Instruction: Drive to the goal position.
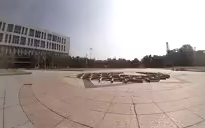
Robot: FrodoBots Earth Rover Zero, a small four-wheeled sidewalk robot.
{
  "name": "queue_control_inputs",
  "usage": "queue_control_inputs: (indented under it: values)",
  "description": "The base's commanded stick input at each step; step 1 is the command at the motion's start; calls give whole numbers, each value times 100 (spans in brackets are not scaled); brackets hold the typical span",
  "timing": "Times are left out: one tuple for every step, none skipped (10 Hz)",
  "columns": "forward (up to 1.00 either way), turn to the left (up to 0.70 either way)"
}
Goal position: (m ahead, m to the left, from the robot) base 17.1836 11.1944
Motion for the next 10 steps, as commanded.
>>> queue_control_inputs:
  values:
    - [5,0]
    - [5,0]
    - [4,0]
    - [4,0]
    - [5,0]
    - [5,0]
    - [4,0]
    - [5,0]
    - [5,0]
    - [4,0]
